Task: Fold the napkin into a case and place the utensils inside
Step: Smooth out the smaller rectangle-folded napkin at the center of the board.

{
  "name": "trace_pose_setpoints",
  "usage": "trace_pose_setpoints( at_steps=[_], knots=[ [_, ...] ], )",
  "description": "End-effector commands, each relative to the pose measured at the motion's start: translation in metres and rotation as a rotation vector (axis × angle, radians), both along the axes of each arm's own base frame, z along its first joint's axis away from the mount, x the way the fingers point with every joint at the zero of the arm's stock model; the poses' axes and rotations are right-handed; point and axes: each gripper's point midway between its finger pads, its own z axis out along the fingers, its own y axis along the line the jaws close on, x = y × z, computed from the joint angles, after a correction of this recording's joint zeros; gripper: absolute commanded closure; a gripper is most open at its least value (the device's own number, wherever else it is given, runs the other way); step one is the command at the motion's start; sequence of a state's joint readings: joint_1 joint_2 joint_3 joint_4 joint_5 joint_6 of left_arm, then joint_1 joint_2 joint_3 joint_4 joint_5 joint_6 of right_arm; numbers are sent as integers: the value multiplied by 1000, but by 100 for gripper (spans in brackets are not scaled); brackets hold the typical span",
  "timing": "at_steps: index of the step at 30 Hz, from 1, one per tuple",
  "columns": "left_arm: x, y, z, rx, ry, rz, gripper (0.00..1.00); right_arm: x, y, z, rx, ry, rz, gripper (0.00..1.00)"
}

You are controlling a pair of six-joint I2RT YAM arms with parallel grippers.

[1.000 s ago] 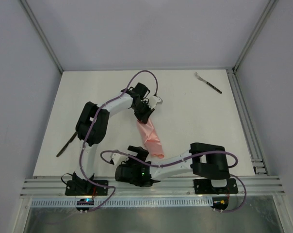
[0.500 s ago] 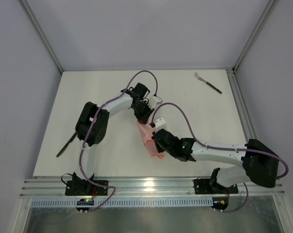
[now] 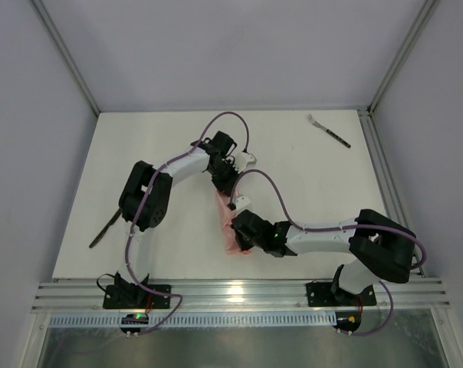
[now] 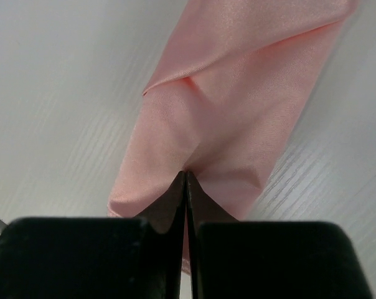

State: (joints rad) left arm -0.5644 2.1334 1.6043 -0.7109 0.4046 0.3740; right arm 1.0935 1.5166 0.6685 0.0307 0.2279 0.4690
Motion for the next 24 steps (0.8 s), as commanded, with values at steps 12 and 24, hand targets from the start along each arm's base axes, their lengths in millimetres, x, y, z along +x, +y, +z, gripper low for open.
trace_pose_setpoints(
  at_steps=[12, 24],
  knots=[
    [-16, 69, -15, 158, 97, 141, 90, 18, -24, 15, -233, -145, -73, 96],
    [-40, 111, -5, 106, 147, 258, 84, 22, 14, 59, 12, -104, -74, 93]
  ],
)
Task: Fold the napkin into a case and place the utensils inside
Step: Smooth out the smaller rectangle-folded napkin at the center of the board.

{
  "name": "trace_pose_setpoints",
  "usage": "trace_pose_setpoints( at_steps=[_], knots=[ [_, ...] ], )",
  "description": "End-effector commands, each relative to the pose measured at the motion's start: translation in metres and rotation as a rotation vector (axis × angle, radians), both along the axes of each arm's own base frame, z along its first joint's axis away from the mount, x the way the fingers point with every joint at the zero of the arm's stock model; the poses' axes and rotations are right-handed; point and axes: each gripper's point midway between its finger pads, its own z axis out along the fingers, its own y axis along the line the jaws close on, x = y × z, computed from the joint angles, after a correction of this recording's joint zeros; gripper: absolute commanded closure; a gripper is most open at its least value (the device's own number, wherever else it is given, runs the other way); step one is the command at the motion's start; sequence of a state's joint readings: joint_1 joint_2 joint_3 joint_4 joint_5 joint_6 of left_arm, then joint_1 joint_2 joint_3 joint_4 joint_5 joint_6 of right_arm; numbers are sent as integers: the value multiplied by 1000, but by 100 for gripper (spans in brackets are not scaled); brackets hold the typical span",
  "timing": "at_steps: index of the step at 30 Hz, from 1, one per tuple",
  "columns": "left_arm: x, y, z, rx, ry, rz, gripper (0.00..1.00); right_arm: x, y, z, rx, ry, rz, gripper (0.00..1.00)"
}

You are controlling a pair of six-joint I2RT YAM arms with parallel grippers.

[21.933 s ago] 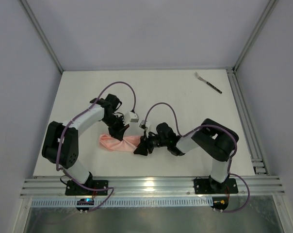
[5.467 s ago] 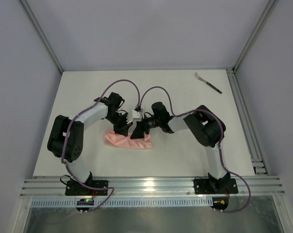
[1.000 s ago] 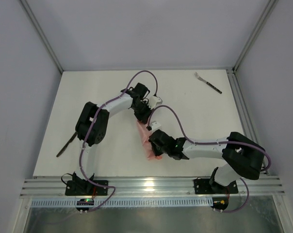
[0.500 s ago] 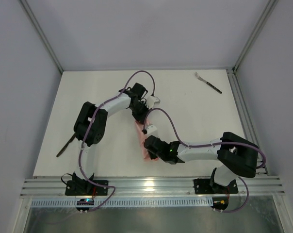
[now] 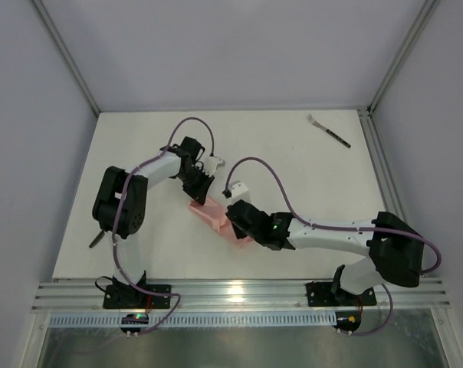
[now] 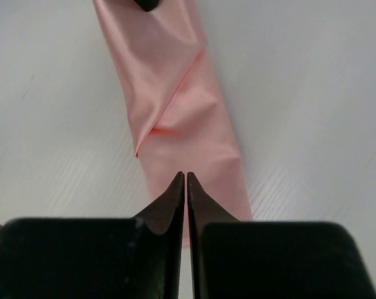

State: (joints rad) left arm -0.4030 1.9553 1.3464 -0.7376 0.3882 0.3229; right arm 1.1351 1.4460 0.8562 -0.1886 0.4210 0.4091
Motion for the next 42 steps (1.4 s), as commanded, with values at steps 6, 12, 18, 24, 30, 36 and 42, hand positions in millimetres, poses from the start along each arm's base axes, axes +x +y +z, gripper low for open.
trace_pose_setpoints(
  at_steps=[6, 12, 18, 24, 30, 36, 42],
  knots=[
    [-18, 23, 4, -9, 26, 73, 80, -17, 2, -62, 110, 217, -78, 96],
    [-20, 22, 39, -123, -8, 76, 70, -15, -29, -99, 29, 267, -151, 96],
    [-34, 34, 51, -92, -28, 33, 68, 9, -31, -80, -1, 170, -87, 96],
    [-47, 52, 9, 16, 38, 22, 71, 35, -20, -48, 23, 69, 39, 96],
    [-50, 55, -1, 35, 59, 23, 73, 45, -19, -20, -7, 26, 88, 96],
    [-56, 56, -6, 33, 62, 23, 73, 31, 2, -2, 135, 77, 114, 96],
    [-56, 56, -2, 28, 47, 25, 72, 11, -7, -45, 169, 218, 34, 96]
  ],
)
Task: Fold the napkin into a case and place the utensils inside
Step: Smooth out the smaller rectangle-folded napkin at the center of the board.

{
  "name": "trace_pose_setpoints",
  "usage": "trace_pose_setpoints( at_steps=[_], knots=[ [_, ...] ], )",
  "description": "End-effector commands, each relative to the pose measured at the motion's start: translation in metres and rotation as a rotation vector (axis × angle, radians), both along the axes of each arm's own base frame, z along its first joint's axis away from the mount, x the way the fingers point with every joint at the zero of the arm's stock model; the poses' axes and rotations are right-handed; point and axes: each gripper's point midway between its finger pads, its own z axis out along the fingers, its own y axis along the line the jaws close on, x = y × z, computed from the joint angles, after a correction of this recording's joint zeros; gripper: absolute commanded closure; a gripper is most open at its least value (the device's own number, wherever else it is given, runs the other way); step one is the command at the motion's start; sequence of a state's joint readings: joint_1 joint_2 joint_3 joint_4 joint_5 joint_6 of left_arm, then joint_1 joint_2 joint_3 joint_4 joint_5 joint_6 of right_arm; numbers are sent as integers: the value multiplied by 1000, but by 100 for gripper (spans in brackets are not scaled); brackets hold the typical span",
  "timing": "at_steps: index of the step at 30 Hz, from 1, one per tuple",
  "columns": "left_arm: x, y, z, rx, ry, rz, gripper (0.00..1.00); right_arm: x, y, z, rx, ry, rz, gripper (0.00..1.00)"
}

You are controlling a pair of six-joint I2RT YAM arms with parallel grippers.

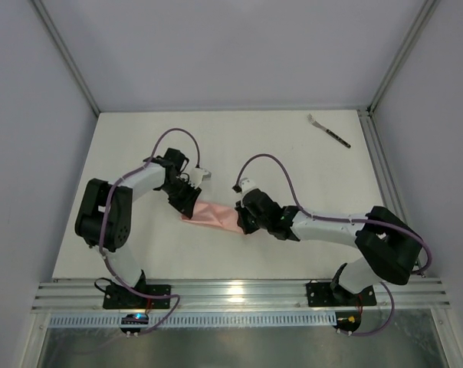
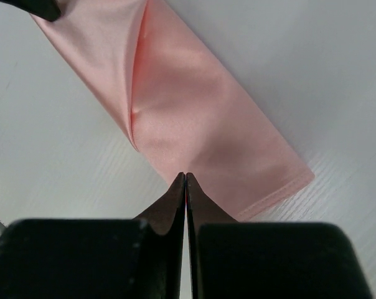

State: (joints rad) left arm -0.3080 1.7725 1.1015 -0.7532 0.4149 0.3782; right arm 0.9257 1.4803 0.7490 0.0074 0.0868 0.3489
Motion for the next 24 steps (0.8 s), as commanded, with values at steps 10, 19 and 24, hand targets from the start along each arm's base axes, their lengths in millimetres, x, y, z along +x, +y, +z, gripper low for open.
trace_pose_setpoints(
  at_steps=[10, 19, 24],
  knots=[
    [15, -6, 41, -66, -163, -15, 65, -8, -35, -38, -86, 132, -110, 96],
    [42, 2, 122, -141, -304, 52, 58, 18, -10, 84, 18, -74, -6, 73],
    [61, 35, 175, -129, -436, 149, 53, 69, -41, 214, 99, -302, -60, 20]
  ],
)
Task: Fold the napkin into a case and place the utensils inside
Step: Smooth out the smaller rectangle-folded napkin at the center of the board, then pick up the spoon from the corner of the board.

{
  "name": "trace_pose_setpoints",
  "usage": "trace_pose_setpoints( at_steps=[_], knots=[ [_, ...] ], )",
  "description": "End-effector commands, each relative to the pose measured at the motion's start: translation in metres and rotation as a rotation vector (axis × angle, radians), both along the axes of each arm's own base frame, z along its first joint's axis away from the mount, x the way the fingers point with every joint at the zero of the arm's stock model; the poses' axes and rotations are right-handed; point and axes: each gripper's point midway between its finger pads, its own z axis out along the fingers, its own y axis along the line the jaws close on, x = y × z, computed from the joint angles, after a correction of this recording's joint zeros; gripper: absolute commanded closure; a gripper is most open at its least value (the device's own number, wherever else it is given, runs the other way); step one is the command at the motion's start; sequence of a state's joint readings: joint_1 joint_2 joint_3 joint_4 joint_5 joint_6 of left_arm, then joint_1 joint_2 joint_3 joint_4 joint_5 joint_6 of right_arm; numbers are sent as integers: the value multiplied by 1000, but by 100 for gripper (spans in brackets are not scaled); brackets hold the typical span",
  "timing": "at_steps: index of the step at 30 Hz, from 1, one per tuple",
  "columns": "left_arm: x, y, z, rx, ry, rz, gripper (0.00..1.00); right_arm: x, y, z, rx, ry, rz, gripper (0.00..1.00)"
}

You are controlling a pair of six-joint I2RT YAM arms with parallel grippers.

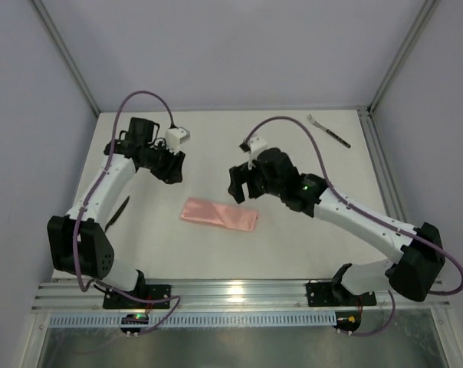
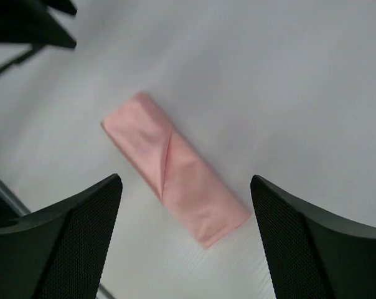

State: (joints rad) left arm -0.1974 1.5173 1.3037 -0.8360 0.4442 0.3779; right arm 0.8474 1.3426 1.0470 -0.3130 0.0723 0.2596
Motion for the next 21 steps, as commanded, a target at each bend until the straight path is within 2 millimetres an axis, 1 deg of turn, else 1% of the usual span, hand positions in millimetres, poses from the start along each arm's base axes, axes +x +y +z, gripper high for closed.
trace_pose_setpoints(
  at_steps=[1, 2, 3, 4, 5, 6, 7, 8, 9, 10, 11, 12, 13, 14, 15, 16, 17, 19, 20, 21],
  knots=[
    [6, 25, 45, -8, -88, 74, 52, 44, -37, 112, 95, -190, -21, 10],
    [13, 40, 56, -9, -118, 123, 49, 76, -72, 124, 83, -228, -95, 1],
    [15, 47, 65, -12, -149, 146, 48, 98, -84, 144, 105, -275, -141, 1],
    [17, 54, 71, -14, -162, 171, 44, 119, -106, 150, 106, -292, -241, 1],
    [22, 66, 81, -19, -191, 209, 42, 145, -139, 172, 137, -337, -378, 1],
    [24, 78, 88, -12, -212, 244, 39, 161, -158, 177, 116, -367, -445, 1],
    [26, 87, 93, -5, -226, 272, 35, 179, -161, 169, 117, -348, -417, 1],
    [29, 99, 97, 14, -239, 308, 32, 195, -170, 193, 140, -396, -417, 1],
    [34, 111, 101, 57, -257, 354, 27, 212, -202, 190, 87, -399, -452, 1],
    [37, 115, 102, 69, -259, 368, 20, 227, -220, 186, 36, -387, -490, 1],
    [39, 117, 101, 79, -256, 372, 19, 256, -237, 169, -27, -316, -523, 9],
    [41, 118, 103, 83, -259, 375, 19, 274, -270, 153, -109, -286, -553, 12],
    [44, 119, 99, 85, -245, 380, 17, 288, -280, 138, -144, -246, -554, 14],
    [46, 120, 98, 79, -236, 393, 16, 312, -293, 102, -157, -158, -539, 17],
    [49, 120, 98, 77, -234, 397, 13, 322, -313, 84, -158, -121, -562, 17],
    [52, 119, 93, 73, -214, 397, 12, 331, -321, 70, -155, -92, -568, 17],
    [52, 119, 91, 72, -202, 397, 12, 346, -327, 40, -161, -53, -561, 17],
    [54, 118, 86, 65, -183, 395, 12, 355, -345, 14, -178, -39, -573, 16],
    [57, 117, 81, 66, -169, 390, 10, 360, -351, 4, -193, -45, -579, 16],
    [56, 118, 77, 67, -151, 393, 2, 362, -358, -12, -229, -28, -596, 16]
  ],
)
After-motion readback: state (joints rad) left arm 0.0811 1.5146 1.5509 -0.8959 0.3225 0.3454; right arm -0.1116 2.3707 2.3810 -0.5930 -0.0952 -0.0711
